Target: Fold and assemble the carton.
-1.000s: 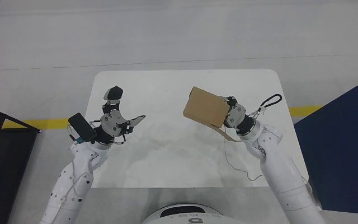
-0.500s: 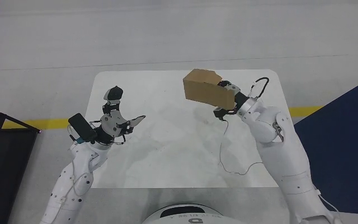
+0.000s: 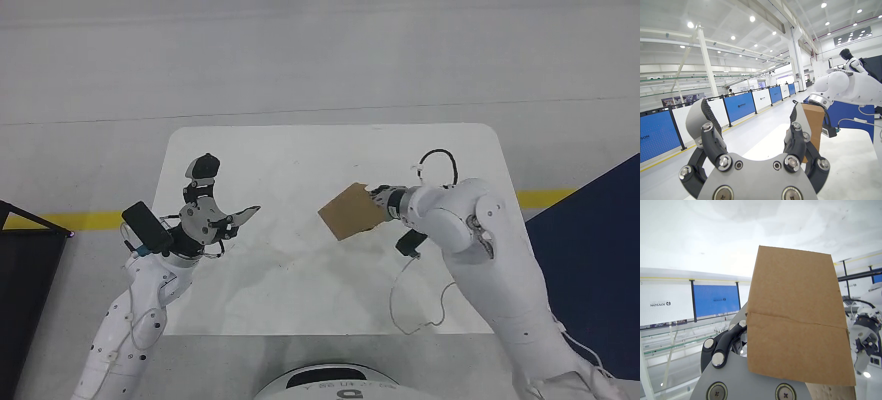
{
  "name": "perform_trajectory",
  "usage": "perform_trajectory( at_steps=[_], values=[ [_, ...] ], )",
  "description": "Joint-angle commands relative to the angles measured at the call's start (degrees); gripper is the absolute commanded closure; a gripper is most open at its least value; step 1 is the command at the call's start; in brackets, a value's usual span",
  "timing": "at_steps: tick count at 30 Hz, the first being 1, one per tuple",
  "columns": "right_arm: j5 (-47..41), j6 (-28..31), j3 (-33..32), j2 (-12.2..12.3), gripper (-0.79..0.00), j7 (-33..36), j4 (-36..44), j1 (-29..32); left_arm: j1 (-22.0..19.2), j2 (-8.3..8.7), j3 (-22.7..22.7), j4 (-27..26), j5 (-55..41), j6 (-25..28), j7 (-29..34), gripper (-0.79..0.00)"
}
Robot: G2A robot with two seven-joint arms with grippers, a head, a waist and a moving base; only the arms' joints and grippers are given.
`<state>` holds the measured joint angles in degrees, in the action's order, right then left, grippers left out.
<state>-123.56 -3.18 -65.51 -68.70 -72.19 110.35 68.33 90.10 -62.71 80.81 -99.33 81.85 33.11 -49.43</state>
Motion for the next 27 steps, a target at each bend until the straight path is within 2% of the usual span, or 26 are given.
perform_trajectory(
  at_steps=[1, 2, 4, 5, 6, 8, 11, 14, 16, 19, 21, 24, 26, 27],
  values=[
    [2.3, 2.4, 1.4, -0.3, -0.123, -0.4, -1.5, -1.3, 0.0, 0.0, 0.0, 0.0, 0.0, 0.0, 0.0, -0.785],
    [3.3, 3.3, 1.9, -0.4, -0.228, -1.1, -2.4, -1.9, 0.0, 0.0, 0.0, 0.0, 0.0, 0.0, 0.0, -0.785],
    [4.1, 5.0, 2.5, -0.6, -0.345, -2.1, -3.8, -2.8, 0.0, 0.0, 0.0, 0.0, 0.0, 0.0, 0.0, -0.785],
    [4.3, 5.7, 2.6, -0.7, -0.385, -2.1, -4.2, -3.2, 0.0, 0.0, 0.0, 0.0, 0.0, 0.0, 0.0, -0.785],
    [4.5, 6.1, 2.5, -0.8, -0.391, -2.1, -4.7, -3.4, 0.0, 0.0, 0.0, 0.0, 0.0, 0.0, 0.0, -0.785],
    [3.6, 6.5, 2.2, -0.9, -0.471, -1.5, -5.0, -3.5, 0.0, 0.0, 0.0, 0.0, 0.0, 0.0, 0.0, -0.785],
    [0.0, 5.6, 0.5, -1.0, -0.462, 0.8, -4.4, -3.2, 0.0, 0.0, 0.0, 0.0, 0.0, 0.0, 0.0, -0.785],
    [-3.1, 0.4, -1.5, -0.9, -0.434, 9.1, -2.0, -1.8, 0.0, 0.0, 0.0, 0.0, 0.0, 0.0, 0.0, -0.785],
    [-1.1, -6.8, -2.7, -0.5, -0.514, 17.2, -0.8, -0.2, 0.0, 0.0, 0.0, 0.0, 0.0, 0.0, 0.0, -0.785],
    [8.8, -18.7, -4.0, 0.5, -0.48, 28.4, 0.7, 2.4, 0.0, 0.0, 0.0, 0.0, 0.0, 0.0, 0.0, -0.785],
    [14.6, -26.5, -4.8, 1.1, -0.517, 34.9, 1.3, 3.9, 0.0, 0.0, 0.0, 0.0, 0.0, 0.0, 0.0, -0.785],
    [30.4, -35.3, -5.9, 2.3, -0.468, 44.0, 2.6, 4.7, 0.0, 0.0, 0.0, 0.0, 0.0, 0.0, 0.0, -0.785],
    [41.1, -37.9, -6.3, 3.0, -0.603, 51.4, 3.0, 4.4, 0.0, 0.0, 0.0, 0.0, 0.0, 0.0, 0.0, -0.785],
    [46.9, -38.3, -6.3, 3.4, -0.591, 55.6, 2.8, 4.2, 0.0, 0.0, 0.0, 0.0, 0.0, 0.0, 0.0, -0.785]
  ],
)
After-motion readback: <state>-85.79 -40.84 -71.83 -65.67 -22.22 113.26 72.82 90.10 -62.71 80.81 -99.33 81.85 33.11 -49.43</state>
